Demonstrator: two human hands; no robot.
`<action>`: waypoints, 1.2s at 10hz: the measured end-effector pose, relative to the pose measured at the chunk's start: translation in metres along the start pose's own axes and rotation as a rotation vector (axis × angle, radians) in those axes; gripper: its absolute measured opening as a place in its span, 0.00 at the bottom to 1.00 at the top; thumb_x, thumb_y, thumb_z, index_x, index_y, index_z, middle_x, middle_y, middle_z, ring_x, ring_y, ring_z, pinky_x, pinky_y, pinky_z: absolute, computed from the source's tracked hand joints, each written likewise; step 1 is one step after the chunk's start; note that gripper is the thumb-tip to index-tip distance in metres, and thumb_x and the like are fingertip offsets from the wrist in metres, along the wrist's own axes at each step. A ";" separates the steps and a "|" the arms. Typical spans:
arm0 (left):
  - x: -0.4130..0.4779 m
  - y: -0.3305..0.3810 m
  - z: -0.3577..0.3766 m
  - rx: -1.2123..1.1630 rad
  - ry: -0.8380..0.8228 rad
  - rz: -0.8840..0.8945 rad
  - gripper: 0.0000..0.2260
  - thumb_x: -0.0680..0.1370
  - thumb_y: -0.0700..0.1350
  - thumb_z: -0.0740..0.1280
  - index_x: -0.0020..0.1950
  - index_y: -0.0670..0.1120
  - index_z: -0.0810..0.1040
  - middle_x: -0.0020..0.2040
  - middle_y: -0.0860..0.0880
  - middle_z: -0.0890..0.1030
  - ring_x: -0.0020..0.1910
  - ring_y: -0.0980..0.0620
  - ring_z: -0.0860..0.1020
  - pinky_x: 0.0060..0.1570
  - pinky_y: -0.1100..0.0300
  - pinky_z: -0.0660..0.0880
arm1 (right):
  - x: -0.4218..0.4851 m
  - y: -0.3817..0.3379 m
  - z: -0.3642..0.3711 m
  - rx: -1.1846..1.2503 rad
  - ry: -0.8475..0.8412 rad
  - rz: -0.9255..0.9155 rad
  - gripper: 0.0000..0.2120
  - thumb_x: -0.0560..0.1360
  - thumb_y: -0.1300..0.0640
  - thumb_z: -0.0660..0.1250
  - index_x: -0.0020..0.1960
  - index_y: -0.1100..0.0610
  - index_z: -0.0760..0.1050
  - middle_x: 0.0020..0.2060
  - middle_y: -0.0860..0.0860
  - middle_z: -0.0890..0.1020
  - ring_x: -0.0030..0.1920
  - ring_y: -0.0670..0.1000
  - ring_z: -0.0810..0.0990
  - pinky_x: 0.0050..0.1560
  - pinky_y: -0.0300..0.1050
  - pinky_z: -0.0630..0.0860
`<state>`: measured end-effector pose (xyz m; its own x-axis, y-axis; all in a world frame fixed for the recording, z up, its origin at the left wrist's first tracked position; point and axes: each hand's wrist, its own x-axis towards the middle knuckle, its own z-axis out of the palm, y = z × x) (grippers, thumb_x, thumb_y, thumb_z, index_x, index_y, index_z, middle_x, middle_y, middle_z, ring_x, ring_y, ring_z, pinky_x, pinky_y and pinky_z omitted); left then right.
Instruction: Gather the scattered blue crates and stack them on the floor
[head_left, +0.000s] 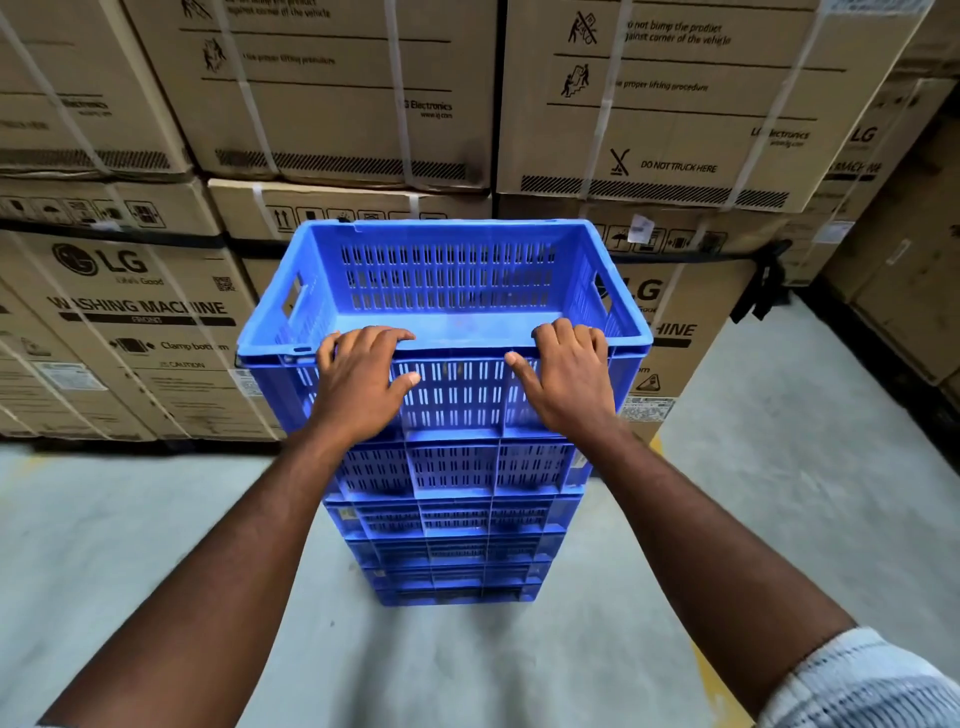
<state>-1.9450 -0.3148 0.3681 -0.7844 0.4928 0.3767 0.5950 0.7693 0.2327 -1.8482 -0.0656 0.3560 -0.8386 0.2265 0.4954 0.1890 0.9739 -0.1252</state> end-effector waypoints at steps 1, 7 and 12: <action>-0.013 0.005 0.006 0.021 0.017 -0.020 0.29 0.77 0.54 0.67 0.75 0.53 0.60 0.75 0.52 0.63 0.76 0.48 0.57 0.75 0.44 0.43 | -0.015 -0.001 0.008 -0.057 -0.024 0.002 0.26 0.79 0.38 0.53 0.68 0.56 0.64 0.65 0.54 0.68 0.69 0.57 0.64 0.76 0.58 0.50; -0.047 0.016 0.006 0.044 -0.061 -0.094 0.41 0.77 0.47 0.66 0.79 0.53 0.41 0.80 0.51 0.42 0.79 0.46 0.40 0.76 0.44 0.51 | -0.049 -0.025 0.008 -0.139 -0.199 0.121 0.45 0.76 0.41 0.60 0.79 0.56 0.34 0.77 0.58 0.34 0.77 0.60 0.33 0.75 0.64 0.50; -0.054 0.032 -0.056 0.109 -0.044 -0.036 0.34 0.79 0.52 0.62 0.79 0.44 0.49 0.80 0.45 0.49 0.79 0.44 0.48 0.77 0.44 0.50 | -0.054 -0.045 -0.075 -0.184 -0.061 0.045 0.36 0.79 0.40 0.55 0.79 0.56 0.46 0.79 0.58 0.47 0.79 0.58 0.42 0.76 0.64 0.44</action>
